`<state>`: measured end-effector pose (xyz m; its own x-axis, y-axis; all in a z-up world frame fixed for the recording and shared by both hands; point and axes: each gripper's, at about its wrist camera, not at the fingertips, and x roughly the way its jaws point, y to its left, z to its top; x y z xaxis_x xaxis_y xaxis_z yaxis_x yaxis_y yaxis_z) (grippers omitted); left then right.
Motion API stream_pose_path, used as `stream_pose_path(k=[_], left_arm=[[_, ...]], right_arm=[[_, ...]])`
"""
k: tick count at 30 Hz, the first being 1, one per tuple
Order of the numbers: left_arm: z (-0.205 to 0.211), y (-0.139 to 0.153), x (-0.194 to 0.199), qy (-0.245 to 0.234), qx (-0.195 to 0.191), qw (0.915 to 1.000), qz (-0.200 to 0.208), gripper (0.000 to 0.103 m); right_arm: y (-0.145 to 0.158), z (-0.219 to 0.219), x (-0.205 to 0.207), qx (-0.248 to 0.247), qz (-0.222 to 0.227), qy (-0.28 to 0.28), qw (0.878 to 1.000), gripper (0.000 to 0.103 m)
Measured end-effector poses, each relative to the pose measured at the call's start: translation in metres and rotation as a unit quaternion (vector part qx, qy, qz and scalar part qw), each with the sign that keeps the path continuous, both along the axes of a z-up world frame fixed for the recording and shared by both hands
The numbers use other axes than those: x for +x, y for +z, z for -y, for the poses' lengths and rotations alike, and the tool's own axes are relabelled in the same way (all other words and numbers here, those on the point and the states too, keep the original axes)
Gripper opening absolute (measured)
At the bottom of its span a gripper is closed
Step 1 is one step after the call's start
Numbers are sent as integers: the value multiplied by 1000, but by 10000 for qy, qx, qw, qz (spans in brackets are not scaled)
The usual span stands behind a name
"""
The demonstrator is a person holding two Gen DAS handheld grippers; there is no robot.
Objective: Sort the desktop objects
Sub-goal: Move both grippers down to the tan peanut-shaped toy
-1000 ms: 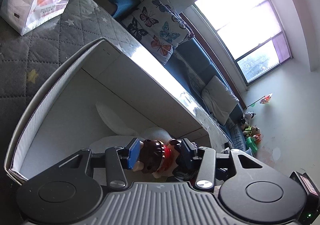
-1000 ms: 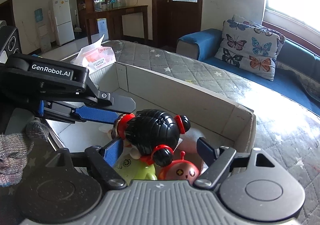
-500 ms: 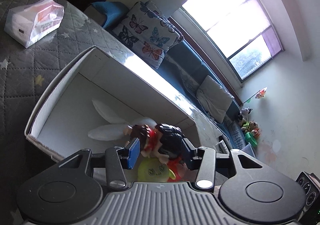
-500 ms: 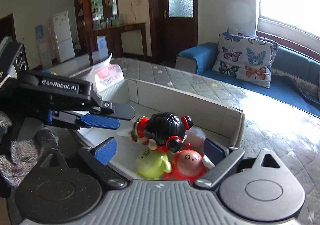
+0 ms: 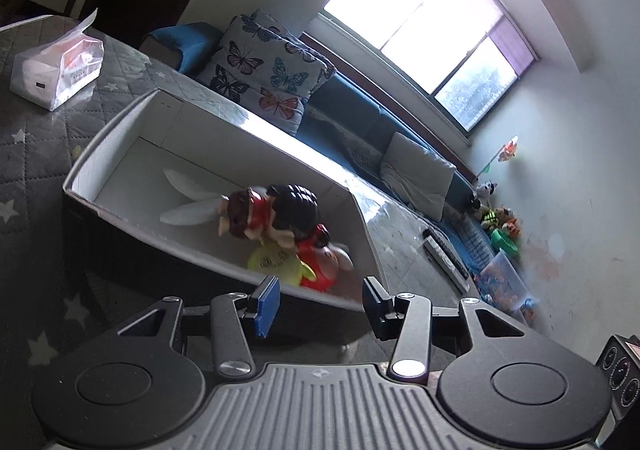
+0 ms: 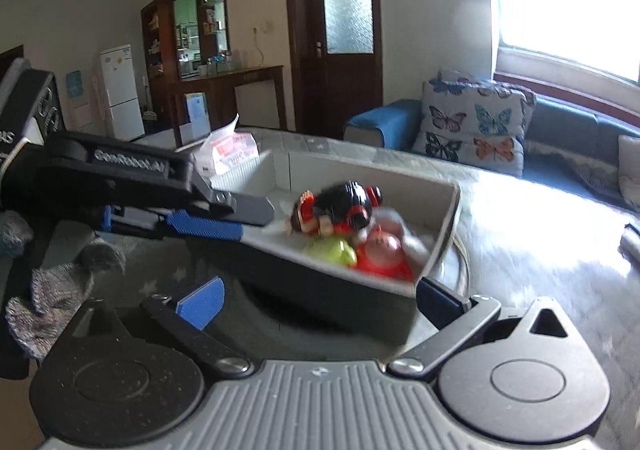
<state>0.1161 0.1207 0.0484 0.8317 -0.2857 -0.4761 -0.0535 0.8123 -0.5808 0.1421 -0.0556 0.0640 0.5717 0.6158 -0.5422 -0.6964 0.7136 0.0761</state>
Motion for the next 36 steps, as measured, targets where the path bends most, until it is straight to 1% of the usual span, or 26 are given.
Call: stream_pose_path(k=[3,7,13,18,22,36], left_arm=[[11,-3,-6,-95,117,9999,-13,48],[26,-11,-10,-244,169,9995,-135,48],[42,-25,-12,-405,301,9982,-329,48],[53,-31,-14,-510,410,9970,-420,48],[59,-36,-17,-560,508,9958,-524,48],[67,-40,-17,-633,628,9943,-591,48]], right_arm=[[-8,9,-7,16,-116,-137,9998,103],[-18,24,-12,128,-296,-292,9991,103],[-32,41,-20,184,-434,-519,9975,103],[-39,51,-24,250,-560,-671,9959,103],[-44,53,-27,288,-668,-716,9948,103],[-54,58,-26,333,-767,-853,9928,103]])
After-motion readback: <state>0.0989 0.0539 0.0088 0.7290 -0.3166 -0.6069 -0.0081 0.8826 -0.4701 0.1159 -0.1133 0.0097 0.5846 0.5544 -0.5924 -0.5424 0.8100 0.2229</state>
